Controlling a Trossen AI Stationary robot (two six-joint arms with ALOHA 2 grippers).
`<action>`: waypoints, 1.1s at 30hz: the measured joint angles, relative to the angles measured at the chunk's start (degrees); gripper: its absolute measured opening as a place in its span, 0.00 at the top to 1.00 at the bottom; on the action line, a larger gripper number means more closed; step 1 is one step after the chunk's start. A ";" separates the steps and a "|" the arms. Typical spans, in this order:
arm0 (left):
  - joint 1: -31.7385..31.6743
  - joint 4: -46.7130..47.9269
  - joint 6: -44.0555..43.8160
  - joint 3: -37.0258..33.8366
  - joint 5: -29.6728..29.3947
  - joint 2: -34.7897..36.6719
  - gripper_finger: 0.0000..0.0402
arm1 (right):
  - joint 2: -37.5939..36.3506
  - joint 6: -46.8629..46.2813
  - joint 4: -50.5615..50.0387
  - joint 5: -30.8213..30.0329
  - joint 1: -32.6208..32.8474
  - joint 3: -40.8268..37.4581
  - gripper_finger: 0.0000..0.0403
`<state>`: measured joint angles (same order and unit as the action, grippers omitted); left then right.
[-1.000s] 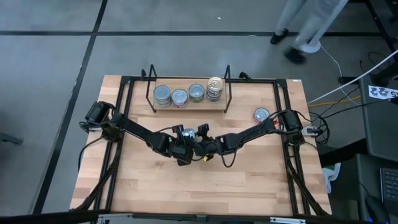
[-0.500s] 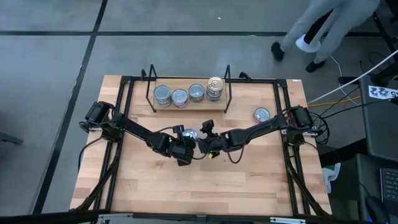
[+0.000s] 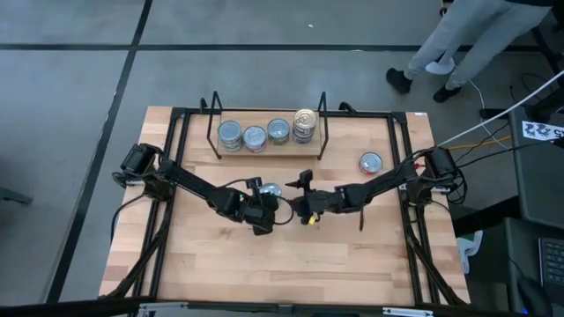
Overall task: Stack canned seafood by type on shelf
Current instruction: Stack the green-white tuna can on top of the green-white tuna can on the shelf
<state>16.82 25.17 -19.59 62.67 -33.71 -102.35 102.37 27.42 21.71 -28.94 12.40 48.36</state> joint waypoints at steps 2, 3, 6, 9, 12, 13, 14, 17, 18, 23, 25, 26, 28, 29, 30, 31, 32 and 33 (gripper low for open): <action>0.00 -0.88 0.00 0.00 0.02 0.00 1.00 | 0.00 1.18 5.78 1.57 0.00 -1.73 0.26; 0.00 -1.06 0.00 0.00 0.02 0.00 1.00 | 0.00 1.55 7.17 1.85 0.00 -2.15 0.26; 0.00 -1.01 0.00 0.00 0.02 0.00 1.00 | 0.00 2.85 7.05 4.64 0.00 -2.43 0.26; 0.00 -1.51 -0.09 0.00 0.02 0.00 1.00 | 0.78 2.87 7.17 8.25 0.00 -2.41 0.26; 0.00 -3.24 -0.06 0.00 0.04 -0.02 1.00 | 2.00 2.94 8.92 8.32 0.00 -2.41 0.26; 0.00 -3.88 -0.04 0.00 0.05 -0.02 1.00 | 2.21 2.97 9.15 8.10 0.00 -2.41 0.26; 0.00 -4.34 -0.04 0.00 0.07 -0.01 1.00 | 2.56 3.08 9.74 8.08 0.00 -2.41 0.26; 0.00 -5.23 -0.02 0.00 0.05 -0.02 1.00 | 3.62 4.11 10.25 8.08 0.00 -2.39 0.26; 0.00 -5.36 -0.02 0.00 0.05 -0.02 1.00 | 3.78 4.50 10.12 7.98 0.00 -2.43 0.26; -0.02 -5.92 -0.75 0.00 0.04 -0.02 1.00 | 4.66 4.61 11.25 7.68 -0.02 -2.41 0.26; -0.01 -7.13 -0.84 0.00 0.06 -0.01 1.00 | 4.66 4.61 11.40 7.77 -0.02 -2.41 0.26; -0.02 -7.74 -0.85 0.00 0.04 -0.02 1.00 | 4.66 4.61 11.45 7.68 -0.02 -2.41 0.26; -0.02 -8.70 -0.85 0.00 0.07 -0.02 1.00 | 4.66 4.61 12.19 7.59 -0.09 -2.39 0.26; -0.02 -8.84 -0.85 0.00 0.04 -0.02 1.00 | 4.66 4.61 12.31 7.57 -0.09 -2.37 0.26; 0.00 -9.04 -0.93 0.00 0.04 0.00 1.00 | 4.66 4.61 12.25 7.55 -0.09 -2.37 0.26; 0.00 -9.40 -1.07 0.00 0.05 -0.02 1.00 | 4.78 4.61 12.20 7.57 -0.09 -2.37 0.26; 0.00 -9.71 -1.22 0.00 0.07 -0.02 1.00 | 5.08 4.63 12.63 7.57 -0.09 -2.37 0.27; 0.00 -10.09 -1.33 0.00 0.07 -0.01 1.00 | 5.29 4.63 13.07 7.55 -0.09 -2.37 0.27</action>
<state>16.82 15.08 -20.93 62.67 -33.65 -102.36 107.65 32.05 34.78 -21.39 12.32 46.00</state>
